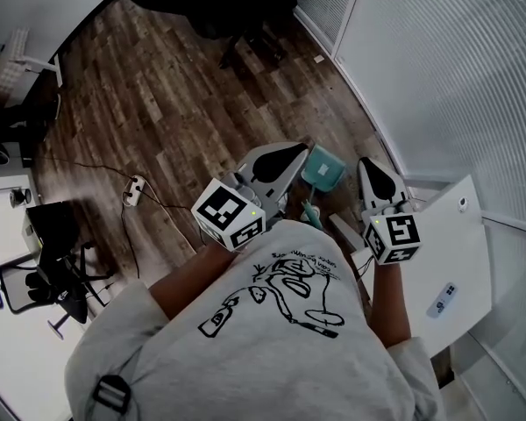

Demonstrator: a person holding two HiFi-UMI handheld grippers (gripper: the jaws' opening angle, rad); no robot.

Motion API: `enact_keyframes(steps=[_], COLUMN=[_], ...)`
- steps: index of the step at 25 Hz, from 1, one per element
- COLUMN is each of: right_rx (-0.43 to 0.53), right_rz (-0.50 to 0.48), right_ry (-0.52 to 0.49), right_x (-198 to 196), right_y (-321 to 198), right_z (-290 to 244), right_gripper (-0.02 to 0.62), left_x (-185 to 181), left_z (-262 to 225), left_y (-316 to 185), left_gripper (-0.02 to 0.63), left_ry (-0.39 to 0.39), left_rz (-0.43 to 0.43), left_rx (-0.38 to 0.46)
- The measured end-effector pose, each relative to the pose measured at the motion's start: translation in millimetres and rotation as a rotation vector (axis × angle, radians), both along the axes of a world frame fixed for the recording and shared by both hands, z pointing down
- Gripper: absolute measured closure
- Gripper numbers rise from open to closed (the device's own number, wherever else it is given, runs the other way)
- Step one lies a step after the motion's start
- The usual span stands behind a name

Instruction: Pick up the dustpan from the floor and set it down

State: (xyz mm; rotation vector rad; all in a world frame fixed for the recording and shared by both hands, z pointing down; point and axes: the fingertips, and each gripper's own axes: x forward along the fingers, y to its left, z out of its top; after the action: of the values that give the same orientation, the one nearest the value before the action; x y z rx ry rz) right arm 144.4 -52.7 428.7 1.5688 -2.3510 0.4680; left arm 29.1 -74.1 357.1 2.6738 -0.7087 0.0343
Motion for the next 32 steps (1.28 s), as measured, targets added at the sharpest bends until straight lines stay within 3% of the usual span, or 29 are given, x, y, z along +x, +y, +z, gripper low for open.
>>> enact_keyframes(steps=[11,20,32], right_rx=[0.16,0.25,0.271], right_rz=[-0.007,0.03,0.059], right_ry=[0.015,0.081,0.073], right_x=[-7.3,-8.5,-10.4], right_y=[2.4,11.3,18.5], right_z=[-87.6,-126.3,-144.2], right_gripper=[0.591,0.591,0.591], left_x=[12.6,12.6,12.7], left_z=[-26.6,-47.9,-74.6], left_y=[-2.2,-2.2,-1.5], left_gripper=[0.604,0.604,0.604], left_ry=[0.017,0.01,-0.019], left_rz=[0.023,0.009,-0.015], left_rx=[0.067,0.139,0.255])
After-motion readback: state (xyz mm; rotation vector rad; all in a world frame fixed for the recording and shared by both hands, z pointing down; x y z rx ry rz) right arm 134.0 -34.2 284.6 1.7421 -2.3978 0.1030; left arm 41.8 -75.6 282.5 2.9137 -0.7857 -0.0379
